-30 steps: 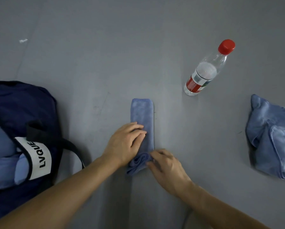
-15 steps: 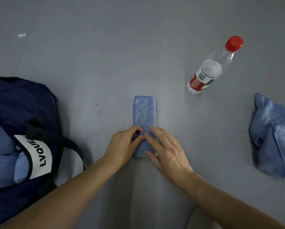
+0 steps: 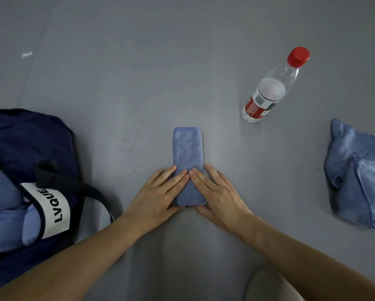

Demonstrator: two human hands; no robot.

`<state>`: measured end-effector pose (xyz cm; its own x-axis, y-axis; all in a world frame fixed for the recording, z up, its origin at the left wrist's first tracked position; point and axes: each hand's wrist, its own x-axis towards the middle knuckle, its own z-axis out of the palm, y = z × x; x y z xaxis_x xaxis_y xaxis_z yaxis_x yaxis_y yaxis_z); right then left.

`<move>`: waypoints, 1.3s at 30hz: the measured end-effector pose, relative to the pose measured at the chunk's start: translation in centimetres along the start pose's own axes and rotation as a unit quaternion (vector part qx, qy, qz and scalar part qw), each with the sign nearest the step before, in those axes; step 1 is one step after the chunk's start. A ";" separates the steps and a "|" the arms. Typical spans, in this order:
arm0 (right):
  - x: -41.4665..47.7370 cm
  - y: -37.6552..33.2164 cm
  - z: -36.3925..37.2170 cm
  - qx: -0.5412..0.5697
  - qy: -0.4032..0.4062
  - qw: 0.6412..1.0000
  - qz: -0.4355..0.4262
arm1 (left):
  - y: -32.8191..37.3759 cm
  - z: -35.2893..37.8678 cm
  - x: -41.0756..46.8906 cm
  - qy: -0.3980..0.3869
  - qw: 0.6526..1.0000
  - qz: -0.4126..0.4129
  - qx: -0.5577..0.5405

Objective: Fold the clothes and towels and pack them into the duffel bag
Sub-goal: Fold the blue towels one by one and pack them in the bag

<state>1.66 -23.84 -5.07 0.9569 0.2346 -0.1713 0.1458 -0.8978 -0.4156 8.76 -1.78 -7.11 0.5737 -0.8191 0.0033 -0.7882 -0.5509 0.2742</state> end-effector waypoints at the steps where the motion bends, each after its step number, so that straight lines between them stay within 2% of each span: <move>1: -0.1 0.0 -0.2 0.010 0.003 1.000 -0.002 | 0.0 -0.1 0.2 0.010 1.000 -0.004 -0.007; 3: -0.1 0.2 -0.6 0.041 0.009 0.999 0.013 | 0.2 -0.5 0.4 0.037 0.998 -0.023 -0.054; 6: 0.1 0.4 -1.3 0.128 0.031 0.988 0.083 | 0.8 -1.4 1.3 0.071 0.980 -0.076 -0.169; 9: 0.3 0.4 -1.4 0.146 0.017 0.979 0.138 | 0.9 -2.4 2.0 0.006 0.950 -0.201 -0.238; 11: 0.7 0.1 -1.2 0.160 0.013 0.970 0.183 | 0.7 -2.6 2.1 -0.008 0.932 -0.246 -0.265; 14: 1.5 -0.5 -0.9 0.194 0.054 0.954 0.223 | 0.5 -2.7 3.3 0.018 0.911 -0.300 -0.283; 17: 2.0 -1.0 -1.4 0.158 0.121 0.962 0.187 | 0.7 -2.3 4.5 0.029 0.910 -0.329 -0.251; 20: 1.9 -0.6 -1.5 0.026 0.163 0.985 0.055 | 0.8 -2.0 4.8 0.082 0.922 -0.316 -0.208; 22: 1.9 -0.1 -1.2 -0.017 0.108 0.994 0.014 | 1.1 -1.7 4.9 0.138 0.952 -0.233 -0.144; 24: 2.0 0.4 -0.8 -0.036 0.049 0.998 0.026 | 0.8 -1.2 4.7 0.162 0.975 -0.132 -0.077; 26: 2.2 0.7 -0.6 -0.045 0.032 0.998 0.039 | 0.1 -0.9 4.2 0.099 0.988 -0.091 -0.070; 29: 3.0 0.7 -0.7 -0.043 0.034 0.998 0.043 | -1.4 -1.0 3.5 -0.017 0.995 -0.076 -0.070; 33: 3.4 0.6 -1.4 -0.012 0.037 0.998 0.048 | -1.6 -2.1 4.3 -0.010 0.992 -0.074 -0.106; 36: 3.5 0.7 -2.9 0.061 0.021 0.997 0.043 | -1.3 -3.1 4.5 0.006 0.979 -0.095 -0.180; 39: 3.6 0.8 -4.0 0.118 -0.039 0.991 0.057 | -1.2 -4.7 4.6 -0.044 0.960 -0.148 -0.236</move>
<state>6.24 -25.23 -2.50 0.9400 0.1737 -0.2937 -0.0330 -0.8104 -0.5849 13.40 -4.11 -2.87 0.7188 -0.6603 -0.2175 -0.3942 -0.6448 0.6549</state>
